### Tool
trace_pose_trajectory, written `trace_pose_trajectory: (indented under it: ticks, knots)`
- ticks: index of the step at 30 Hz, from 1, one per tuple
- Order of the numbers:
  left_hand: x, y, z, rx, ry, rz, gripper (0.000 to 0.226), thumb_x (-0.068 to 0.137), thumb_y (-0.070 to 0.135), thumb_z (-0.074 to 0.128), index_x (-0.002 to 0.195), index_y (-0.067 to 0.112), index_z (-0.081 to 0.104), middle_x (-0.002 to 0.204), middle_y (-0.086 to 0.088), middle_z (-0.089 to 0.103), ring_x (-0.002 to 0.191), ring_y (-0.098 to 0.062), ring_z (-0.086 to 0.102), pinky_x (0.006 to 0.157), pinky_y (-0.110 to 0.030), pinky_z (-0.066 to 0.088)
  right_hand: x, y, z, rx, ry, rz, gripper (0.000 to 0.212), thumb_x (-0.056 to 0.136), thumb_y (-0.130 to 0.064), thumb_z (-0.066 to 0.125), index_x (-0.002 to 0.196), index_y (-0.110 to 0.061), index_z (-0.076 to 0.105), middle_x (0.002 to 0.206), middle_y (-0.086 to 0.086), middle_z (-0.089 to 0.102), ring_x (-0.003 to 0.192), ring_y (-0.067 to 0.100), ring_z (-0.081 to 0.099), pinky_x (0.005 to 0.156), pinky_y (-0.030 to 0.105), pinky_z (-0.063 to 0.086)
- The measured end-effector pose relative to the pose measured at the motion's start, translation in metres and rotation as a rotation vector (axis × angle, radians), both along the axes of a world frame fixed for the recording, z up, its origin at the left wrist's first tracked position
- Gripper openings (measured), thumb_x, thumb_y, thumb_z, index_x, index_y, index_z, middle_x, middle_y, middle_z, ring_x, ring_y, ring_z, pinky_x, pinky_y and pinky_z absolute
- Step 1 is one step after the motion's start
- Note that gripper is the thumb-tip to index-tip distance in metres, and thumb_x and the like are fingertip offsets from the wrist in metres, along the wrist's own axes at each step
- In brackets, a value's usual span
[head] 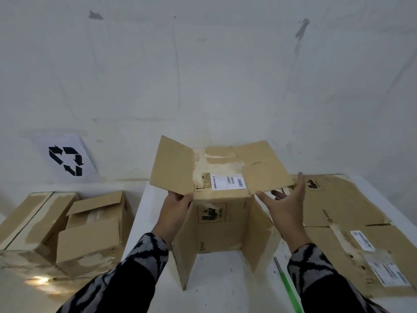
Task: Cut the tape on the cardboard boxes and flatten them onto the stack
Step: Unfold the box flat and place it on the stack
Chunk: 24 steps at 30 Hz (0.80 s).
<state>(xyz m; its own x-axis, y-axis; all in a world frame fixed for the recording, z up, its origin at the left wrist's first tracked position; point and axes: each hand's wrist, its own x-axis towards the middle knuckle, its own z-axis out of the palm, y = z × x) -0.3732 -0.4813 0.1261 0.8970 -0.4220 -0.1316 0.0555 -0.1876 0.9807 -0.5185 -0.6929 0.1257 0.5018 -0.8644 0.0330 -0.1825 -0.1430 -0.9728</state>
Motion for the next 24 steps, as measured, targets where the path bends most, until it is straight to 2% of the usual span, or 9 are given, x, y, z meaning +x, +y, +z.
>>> trace_pose_trajectory:
  ticks: [2,4,7,9,12,15,19,22,24]
  knots:
    - [0.002,-0.002,-0.001,0.095,-0.128,-0.108,0.036,0.101,0.029,0.05,0.137,0.028,0.045,0.122,0.016,0.064,0.115,-0.008,0.059,0.083,-0.019,0.045,0.001,0.001,-0.001,-0.013,-0.071,0.068,0.112,0.079,-0.02,0.083,0.153,-0.044,0.002,0.137,-0.009,0.043,0.111,0.008,0.058,0.078,0.019,0.047]
    - [0.001,-0.006,0.005,0.216,-0.238,-0.198,0.043,0.104,0.027,0.043,0.147,0.029,0.035,0.124,0.016,0.059,0.114,-0.009,0.058,0.086,-0.019,0.043,0.002,0.002,-0.006,0.104,-0.119,0.143,0.102,0.084,-0.023,0.078,0.156,-0.036,0.007,0.129,-0.012,0.055,0.113,0.007,0.06,0.083,0.024,0.052]
    - [-0.003,-0.01,0.015,0.395,-0.379,-0.331,0.064,0.106,0.028,0.035,0.156,0.037,-0.004,0.124,0.009,0.055,0.1,-0.012,0.058,0.086,-0.021,0.042,0.006,0.012,-0.008,0.122,0.067,0.348,0.048,0.096,-0.038,0.061,0.14,-0.028,0.046,0.119,-0.016,0.064,0.121,0.01,0.056,0.093,0.029,0.047]
    - [-0.003,-0.01,0.015,0.472,-0.429,-0.375,0.066,0.107,0.031,0.031,0.154,0.038,-0.014,0.13,0.002,0.056,0.1,-0.018,0.061,0.085,-0.026,0.045,0.009,0.022,-0.008,0.136,0.154,0.437,0.034,0.102,-0.04,0.047,0.135,-0.033,0.045,0.122,-0.019,0.056,0.121,0.008,0.05,0.092,0.026,0.039]
    - [-0.005,-0.007,0.016,0.457,-0.428,-0.386,0.065,0.106,0.034,0.032,0.154,0.041,-0.012,0.139,-0.002,0.055,0.1,-0.015,0.059,0.086,-0.024,0.045,0.014,0.03,-0.005,0.1,0.161,0.452,0.027,0.105,-0.039,0.039,0.132,-0.04,0.042,0.127,-0.018,0.054,0.12,0.006,0.05,0.095,0.026,0.04]
    - [-0.007,0.005,0.033,0.45,-0.485,-0.352,0.06,0.106,0.036,0.032,0.155,0.041,-0.004,0.136,-0.001,0.057,0.097,-0.008,0.056,0.085,-0.021,0.042,0.008,0.034,0.015,0.038,0.165,0.462,0.024,0.104,-0.037,0.042,0.127,-0.041,0.047,0.124,-0.018,0.059,0.116,0.004,0.055,0.088,0.022,0.044]
    - [-0.012,0.025,0.079,0.519,-0.665,-0.362,0.056,0.105,0.039,0.034,0.155,0.042,0.009,0.126,0.003,0.062,0.092,-0.007,0.054,0.074,-0.02,0.041,-0.015,0.036,0.062,-0.007,0.113,0.545,0.031,0.104,-0.026,0.047,0.125,-0.048,0.049,0.106,-0.035,0.061,0.093,-0.019,0.058,0.071,0.005,0.045]
    - [-0.007,0.033,0.107,0.628,-0.658,-0.453,0.058,0.104,0.041,0.037,0.155,0.042,0.01,0.116,0.001,0.065,0.096,-0.014,0.059,0.083,-0.028,0.048,-0.02,0.029,0.082,-0.033,0.126,0.632,0.034,0.103,-0.023,0.051,0.128,-0.046,0.052,0.11,-0.031,0.066,0.098,-0.017,0.06,0.08,0.005,0.045]
    - [0.003,0.027,0.098,0.66,-0.629,-0.491,0.063,0.103,0.041,0.04,0.155,0.043,0.005,0.115,-0.002,0.066,0.097,-0.017,0.061,0.086,-0.031,0.048,-0.014,0.027,0.071,-0.058,0.197,0.638,0.037,0.102,-0.025,0.053,0.132,-0.045,0.048,0.109,-0.028,0.066,0.094,-0.018,0.061,0.074,0.002,0.044]
